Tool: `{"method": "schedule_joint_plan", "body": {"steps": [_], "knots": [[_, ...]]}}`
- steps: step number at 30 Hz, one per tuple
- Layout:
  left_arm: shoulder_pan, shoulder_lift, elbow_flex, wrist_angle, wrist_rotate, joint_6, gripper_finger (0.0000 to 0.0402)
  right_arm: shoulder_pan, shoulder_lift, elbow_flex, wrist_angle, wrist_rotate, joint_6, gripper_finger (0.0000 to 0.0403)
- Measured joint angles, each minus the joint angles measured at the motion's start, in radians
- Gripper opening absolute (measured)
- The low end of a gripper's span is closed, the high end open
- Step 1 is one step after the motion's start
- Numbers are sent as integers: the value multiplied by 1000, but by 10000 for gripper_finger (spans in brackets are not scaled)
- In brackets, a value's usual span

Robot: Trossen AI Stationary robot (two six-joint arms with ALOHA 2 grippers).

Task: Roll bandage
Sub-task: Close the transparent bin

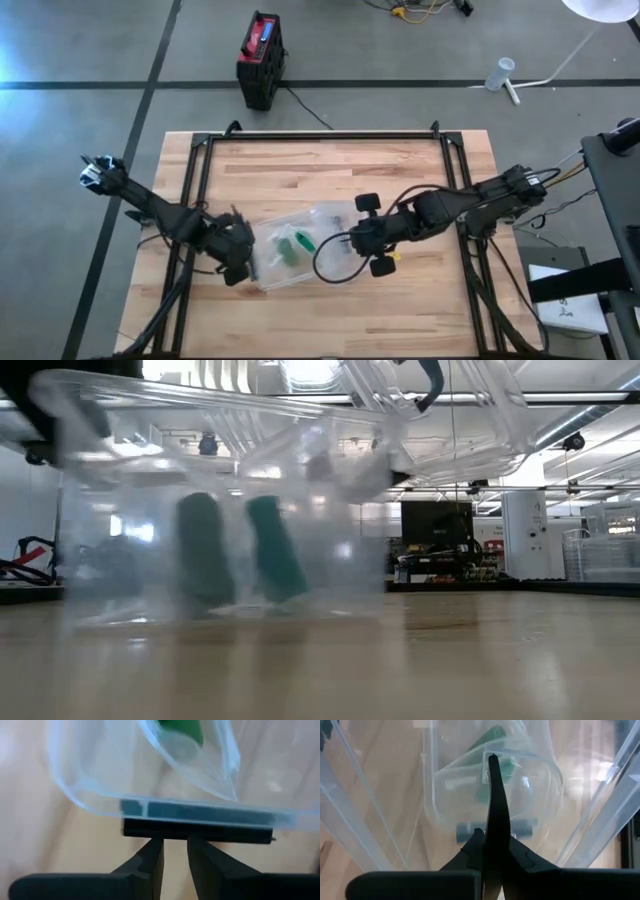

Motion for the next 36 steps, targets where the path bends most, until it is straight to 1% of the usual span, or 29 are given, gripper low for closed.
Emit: {"method": "schedule_joint_plan", "body": {"steps": [4,6,8,11,13,17,21,28,31,33,36], "knots": [[76,11,11,161,-166,268,78,-21,3,43,-86,1,32,22],[132,21,34,204,-198,388,77,-37,15,70,-126,5,44,22],[187,28,63,204,-217,468,77,-46,32,93,-187,9,66,22],[245,25,100,174,-232,525,80,-51,44,127,-208,3,83,22],[259,15,127,141,-237,530,82,-58,51,141,-219,0,92,22],[246,-26,176,33,-239,497,84,-68,85,165,-193,0,115,22],[223,-101,174,25,-239,450,79,-82,117,212,-164,-11,139,22],[219,-181,71,40,-235,350,80,-130,206,253,-178,-59,161,22],[218,-192,6,38,-180,299,78,-142,232,278,-206,-69,148,22],[218,-192,-40,45,-130,275,77,-149,240,302,-225,-108,146,23],[218,-177,-116,118,-82,267,77,-152,245,352,-247,-161,135,27]]}}
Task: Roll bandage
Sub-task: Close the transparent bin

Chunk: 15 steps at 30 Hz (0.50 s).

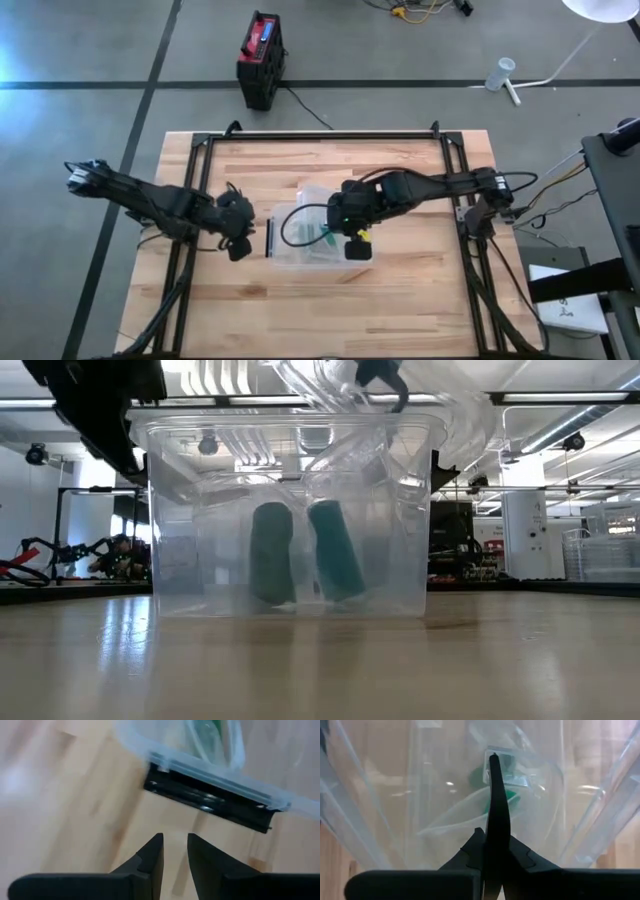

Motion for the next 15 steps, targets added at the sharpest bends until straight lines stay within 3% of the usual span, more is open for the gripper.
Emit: {"method": "schedule_joint_plan", "body": {"steps": [6,15], "knots": [[0,70,-94,241,55,49,77,-15,3,48,-15,-76,15,22],[1,145,-82,352,46,112,77,-39,50,31,32,-71,12,22]]}}
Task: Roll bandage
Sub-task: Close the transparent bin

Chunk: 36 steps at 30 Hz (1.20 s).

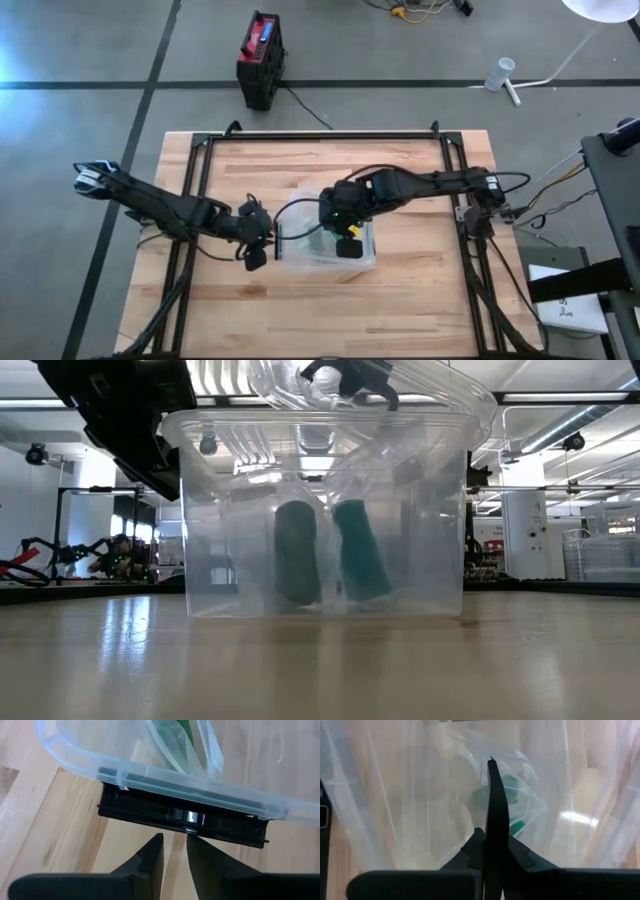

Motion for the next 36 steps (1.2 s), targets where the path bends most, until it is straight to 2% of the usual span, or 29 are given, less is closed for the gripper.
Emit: {"method": "schedule_joint_plan", "body": {"steps": [4,8,13,18,23,28,33,36], "knots": [[-1,17,7,9,-2,14,78,0,36,0,25,0,-8,23],[0,19,18,1,-9,24,77,0,80,0,52,1,-13,49],[0,-1,77,-108,-18,47,77,1,117,0,88,2,-17,73],[-4,-14,156,-234,-43,47,77,3,113,0,141,2,-20,103],[-11,-18,200,-236,-56,48,77,3,86,1,219,3,-51,136],[-45,-18,202,-243,-55,7,77,9,49,3,143,15,-60,163],[-96,-15,178,-238,-110,-45,77,56,-52,-57,-36,192,18,177],[-112,-15,146,-223,-148,-61,77,94,-130,-159,-95,218,100,178]]}}
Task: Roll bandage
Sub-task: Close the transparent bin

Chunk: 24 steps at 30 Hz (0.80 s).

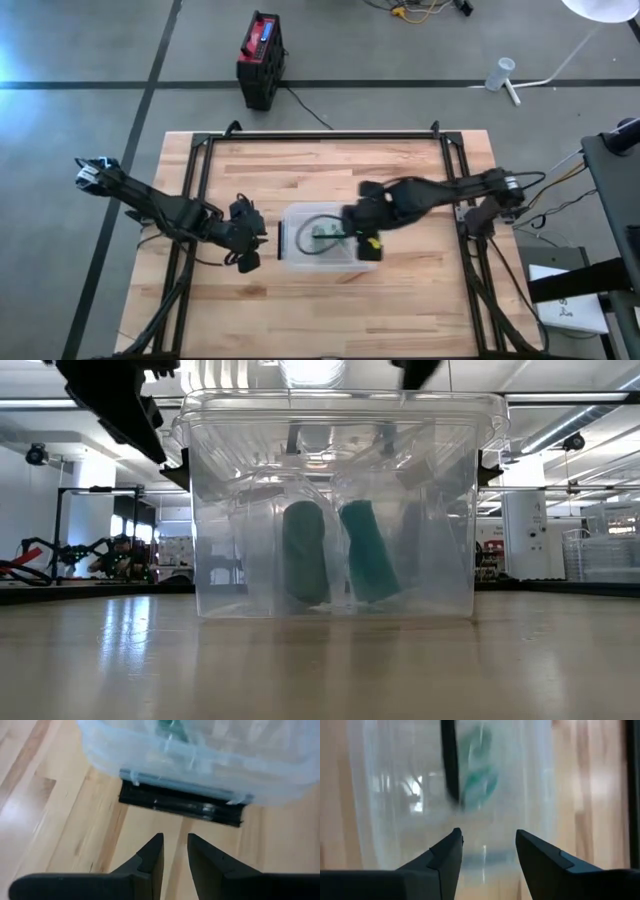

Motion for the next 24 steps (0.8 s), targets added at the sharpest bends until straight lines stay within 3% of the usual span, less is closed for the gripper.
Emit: {"method": "schedule_joint_plan", "body": {"steps": [6,11,17,24], "knots": [[3,1,-89,142,-27,44,77,38,-150,-285,-19,-47,107,164],[5,1,-155,272,-26,90,76,25,-193,-464,70,-55,133,154],[5,1,-166,288,-26,84,76,22,-189,-468,225,-61,63,166],[5,1,-166,297,-21,82,76,20,-189,-425,217,-60,49,176]]}}
